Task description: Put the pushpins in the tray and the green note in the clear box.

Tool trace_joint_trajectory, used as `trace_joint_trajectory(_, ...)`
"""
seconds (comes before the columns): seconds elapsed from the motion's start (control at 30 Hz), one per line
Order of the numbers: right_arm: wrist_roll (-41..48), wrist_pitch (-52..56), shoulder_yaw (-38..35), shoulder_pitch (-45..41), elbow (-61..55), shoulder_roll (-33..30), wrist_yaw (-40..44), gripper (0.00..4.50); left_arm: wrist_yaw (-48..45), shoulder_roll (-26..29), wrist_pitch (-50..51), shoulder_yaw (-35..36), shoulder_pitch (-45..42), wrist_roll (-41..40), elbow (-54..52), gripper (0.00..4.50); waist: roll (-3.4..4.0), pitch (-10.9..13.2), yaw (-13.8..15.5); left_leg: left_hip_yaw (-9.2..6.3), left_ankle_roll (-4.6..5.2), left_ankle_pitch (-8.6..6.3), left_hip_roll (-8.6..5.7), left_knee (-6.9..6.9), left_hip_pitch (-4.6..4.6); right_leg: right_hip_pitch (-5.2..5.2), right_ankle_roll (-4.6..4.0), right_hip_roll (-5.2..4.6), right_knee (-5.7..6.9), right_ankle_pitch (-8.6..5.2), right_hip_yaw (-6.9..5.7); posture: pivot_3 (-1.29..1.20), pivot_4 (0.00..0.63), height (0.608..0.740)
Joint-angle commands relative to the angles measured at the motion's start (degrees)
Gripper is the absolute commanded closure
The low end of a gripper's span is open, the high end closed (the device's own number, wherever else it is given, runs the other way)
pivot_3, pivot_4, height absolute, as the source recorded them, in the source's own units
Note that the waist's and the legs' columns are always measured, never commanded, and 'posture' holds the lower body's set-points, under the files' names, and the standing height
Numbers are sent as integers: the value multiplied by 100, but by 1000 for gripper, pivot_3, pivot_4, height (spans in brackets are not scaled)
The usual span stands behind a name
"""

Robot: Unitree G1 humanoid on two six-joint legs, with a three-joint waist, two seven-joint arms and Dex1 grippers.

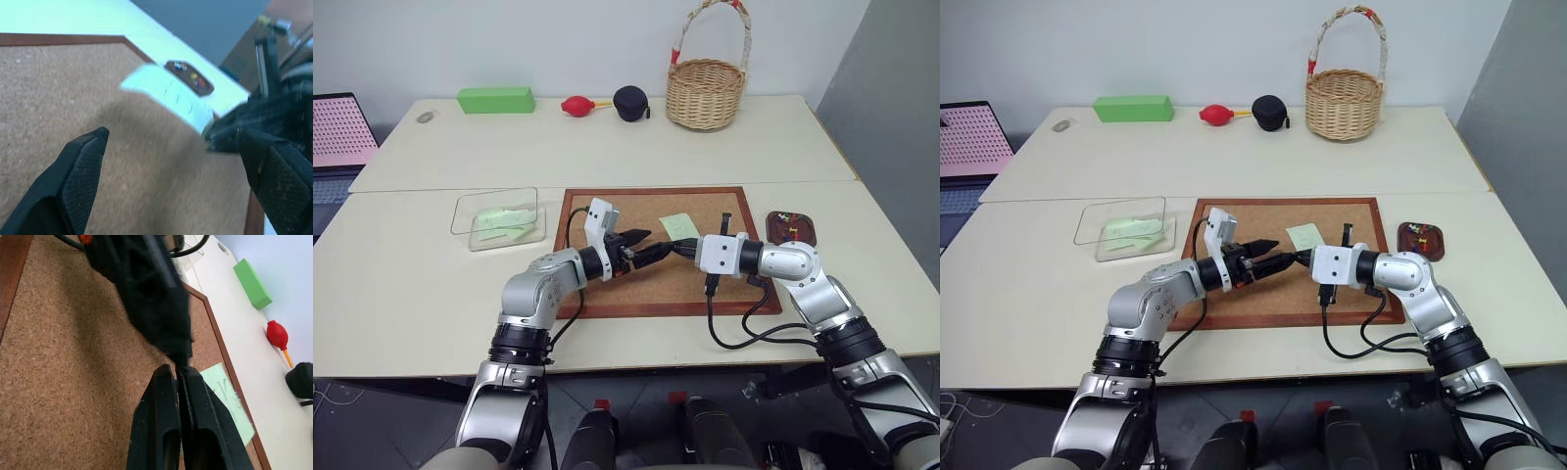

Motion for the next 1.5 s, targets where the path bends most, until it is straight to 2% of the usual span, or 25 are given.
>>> trace_joint_trajectory(0.03,-63,-138,-15,-83,-247,-48,-25,4500,106,-95,238,165,-190,-271,-54,44,0,0,1,0,0,0,0,0,0,0,0,0,0,0,0,0,150,740)
trace_joint_trajectory(0.37,-115,-125,20,-105,-378,40,5,4500,284,-540,381,255,-493,-405,487,44,-1,0,15,1,-2,1,-1,1,0,0,0,0,1,0,1,0,150,740)
trace_joint_trajectory(0.7,-95,-102,19,-71,-440,52,22,4500,366,-720,366,505,-688,-476,836,1731,-1,0,20,2,-3,2,-1,0,1,0,0,0,1,0,2,0,150,740)
trace_joint_trajectory(1.17,-41,-113,-13,-61,-469,83,-2,4500,307,-698,230,407,-588,-400,807,4491,-1,0,20,2,-4,2,-1,0,2,0,0,-1,2,0,3,0,150,740)
trace_joint_trajectory(1.5,128,-50,-143,-60,-550,115,-57,4500,261,-651,40,344,-463,-385,712,4491,-1,0,20,3,-4,2,-1,1,2,0,0,-1,3,1,4,0,150,740)
